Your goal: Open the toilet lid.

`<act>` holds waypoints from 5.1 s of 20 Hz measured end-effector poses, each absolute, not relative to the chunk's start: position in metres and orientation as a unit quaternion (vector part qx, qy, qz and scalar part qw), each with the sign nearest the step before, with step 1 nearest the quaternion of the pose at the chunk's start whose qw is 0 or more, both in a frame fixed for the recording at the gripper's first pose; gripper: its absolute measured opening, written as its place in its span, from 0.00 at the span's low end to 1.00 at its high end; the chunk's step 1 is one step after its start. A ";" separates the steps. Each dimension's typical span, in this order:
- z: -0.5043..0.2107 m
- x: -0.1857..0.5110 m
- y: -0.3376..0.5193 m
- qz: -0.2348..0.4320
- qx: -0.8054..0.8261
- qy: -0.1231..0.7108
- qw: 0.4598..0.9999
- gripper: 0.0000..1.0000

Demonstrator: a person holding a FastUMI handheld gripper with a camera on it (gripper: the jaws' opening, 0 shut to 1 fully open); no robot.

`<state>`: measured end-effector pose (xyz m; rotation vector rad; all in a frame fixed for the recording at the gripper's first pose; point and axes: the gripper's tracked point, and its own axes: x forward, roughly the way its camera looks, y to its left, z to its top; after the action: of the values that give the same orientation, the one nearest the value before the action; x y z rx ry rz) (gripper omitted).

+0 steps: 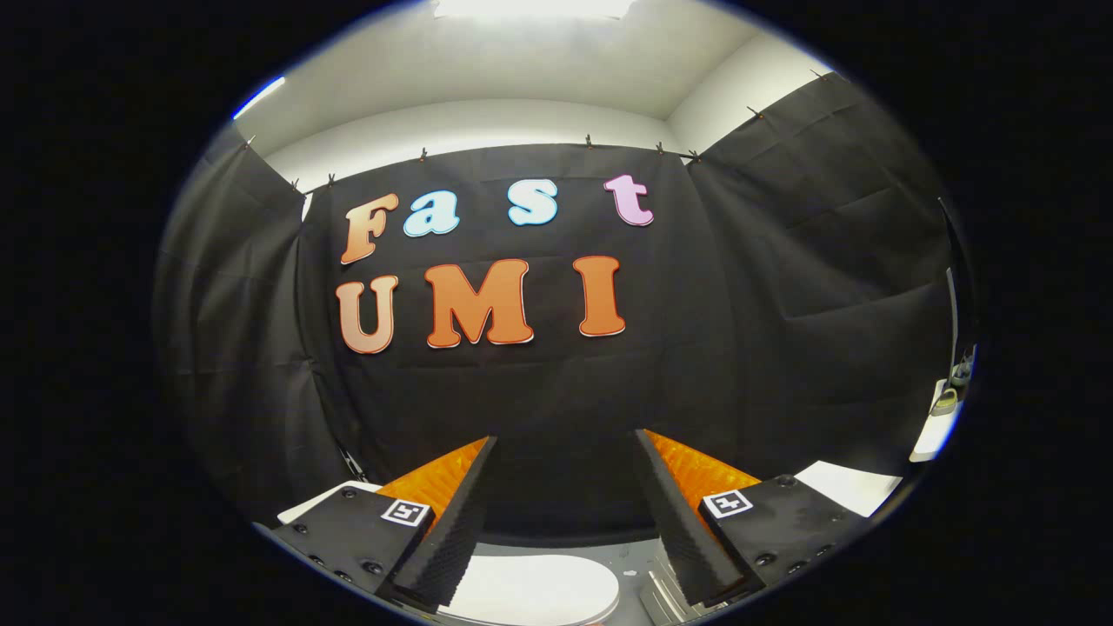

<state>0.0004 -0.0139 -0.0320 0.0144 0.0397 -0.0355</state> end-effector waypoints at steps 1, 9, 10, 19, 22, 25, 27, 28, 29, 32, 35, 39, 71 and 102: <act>-0.037 -0.003 -0.016 -0.021 0.011 0.020 1.000 0.98; -0.089 -0.009 -0.027 -0.025 0.033 0.042 0.998 0.98; -0.098 -0.010 -0.028 -0.024 0.037 0.046 0.998 0.98; -0.234 -0.017 -0.032 -0.052 0.110 0.129 0.984 0.98; -0.277 -0.021 -0.027 -0.061 0.145 0.154 0.975 0.99; -0.321 -0.027 -0.028 -0.074 0.153 0.182 0.968 0.99; -0.350 -0.033 -0.029 -0.080 0.171 0.202 0.961 0.99; -0.365 -0.035 -0.032 -0.084 0.179 0.210 0.957 0.98; -0.380 -0.038 -0.034 -0.087 0.189 0.221 0.953 0.99; -0.417 -0.051 -0.038 -0.088 0.233 0.247 0.936 0.99; -0.459 -0.069 -0.033 -0.088 0.267 0.287 0.916 0.99; -0.515 -0.089 -0.029 -0.097 0.296 0.334 0.890 0.99; -0.649 -0.095 -0.038 -0.191 0.581 0.329 0.719 0.08; -0.489 -0.042 0.037 -0.150 0.327 0.340 0.869 0.08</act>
<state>-0.0416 0.0372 -0.4890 0.6851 0.7118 -0.3132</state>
